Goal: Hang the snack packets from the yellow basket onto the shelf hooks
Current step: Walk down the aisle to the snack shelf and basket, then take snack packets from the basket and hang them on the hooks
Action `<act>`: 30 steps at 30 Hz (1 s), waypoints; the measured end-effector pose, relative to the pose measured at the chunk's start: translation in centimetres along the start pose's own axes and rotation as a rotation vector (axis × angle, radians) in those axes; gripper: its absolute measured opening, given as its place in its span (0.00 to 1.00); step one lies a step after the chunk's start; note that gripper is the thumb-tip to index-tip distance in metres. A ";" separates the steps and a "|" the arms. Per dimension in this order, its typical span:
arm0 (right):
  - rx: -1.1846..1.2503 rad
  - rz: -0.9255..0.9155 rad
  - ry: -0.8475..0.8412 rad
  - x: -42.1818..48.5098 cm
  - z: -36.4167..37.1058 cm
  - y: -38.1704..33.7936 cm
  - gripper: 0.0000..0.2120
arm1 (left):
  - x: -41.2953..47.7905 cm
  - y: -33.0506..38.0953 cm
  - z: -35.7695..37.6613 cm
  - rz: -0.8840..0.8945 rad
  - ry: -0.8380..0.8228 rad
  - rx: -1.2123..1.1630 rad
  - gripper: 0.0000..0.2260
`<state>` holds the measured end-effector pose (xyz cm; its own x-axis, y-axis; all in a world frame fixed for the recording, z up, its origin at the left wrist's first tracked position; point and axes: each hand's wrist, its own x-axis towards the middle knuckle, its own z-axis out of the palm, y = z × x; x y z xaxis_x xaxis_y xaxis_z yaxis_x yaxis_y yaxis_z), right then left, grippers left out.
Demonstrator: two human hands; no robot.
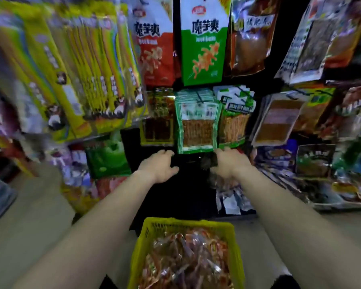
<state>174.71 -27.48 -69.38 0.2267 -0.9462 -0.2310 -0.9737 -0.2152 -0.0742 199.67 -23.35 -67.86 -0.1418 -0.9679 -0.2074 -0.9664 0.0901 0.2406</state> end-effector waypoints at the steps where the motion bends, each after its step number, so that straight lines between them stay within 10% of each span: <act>1: 0.004 0.003 0.000 -0.9 1.1 -0.5 0.37 | -1.1 -0.4 1.0 -0.007 0.012 -0.003 0.30; 11: 0.105 0.014 0.021 -6.0 11.4 -3.3 0.36 | -5.9 -3.3 10.6 -0.025 0.057 0.007 0.29; 24: 0.228 0.089 -0.431 1.8 38.0 -2.8 0.34 | 1.8 -11.4 36.4 -0.180 -0.370 -0.002 0.34; 30: 0.214 0.020 -0.285 4.1 44.3 -5.1 0.22 | 4.9 -14.5 42.2 -0.219 -0.379 -0.004 0.41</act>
<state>181.48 -19.54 -112.94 0.2337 -0.8379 -0.4933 -0.9585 -0.1132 -0.2618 203.97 -19.50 -112.43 -0.0026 -0.8094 -0.5872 -0.9817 -0.1098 0.1557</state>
